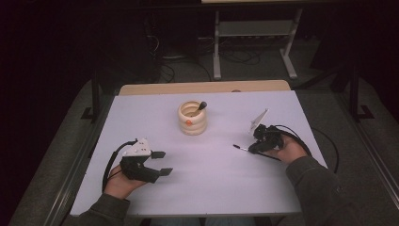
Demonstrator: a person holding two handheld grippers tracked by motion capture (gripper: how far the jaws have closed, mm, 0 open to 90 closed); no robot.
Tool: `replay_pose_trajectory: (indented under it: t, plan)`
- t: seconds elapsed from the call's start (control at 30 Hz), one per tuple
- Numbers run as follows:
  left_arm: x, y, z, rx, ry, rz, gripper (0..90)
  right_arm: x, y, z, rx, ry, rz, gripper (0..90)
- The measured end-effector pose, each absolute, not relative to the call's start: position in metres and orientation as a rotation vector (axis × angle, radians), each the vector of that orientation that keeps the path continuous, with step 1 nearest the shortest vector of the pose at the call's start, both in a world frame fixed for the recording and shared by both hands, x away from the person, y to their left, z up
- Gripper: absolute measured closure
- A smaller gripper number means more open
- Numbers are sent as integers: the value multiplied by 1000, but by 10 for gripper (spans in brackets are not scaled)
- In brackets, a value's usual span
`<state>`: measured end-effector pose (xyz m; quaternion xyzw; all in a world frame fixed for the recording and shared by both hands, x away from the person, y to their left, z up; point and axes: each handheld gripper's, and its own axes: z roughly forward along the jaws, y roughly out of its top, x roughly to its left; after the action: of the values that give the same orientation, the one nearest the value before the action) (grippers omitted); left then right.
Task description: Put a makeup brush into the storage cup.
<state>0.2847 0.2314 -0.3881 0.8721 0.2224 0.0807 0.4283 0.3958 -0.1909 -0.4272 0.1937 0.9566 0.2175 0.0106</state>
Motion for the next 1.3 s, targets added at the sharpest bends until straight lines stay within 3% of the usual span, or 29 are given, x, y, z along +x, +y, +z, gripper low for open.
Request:
replay_pose_trajectory:
  t: [0.7, 1.3]
  plan:
    - [285, 232, -387, 2169, 558, 201, 344, 382, -187, -406, 623, 2937, 885, 850]
    - [286, 230, -388, 2171, 550, 191, 346, 363, -169, -366, 584, 2842, 1155, 850]
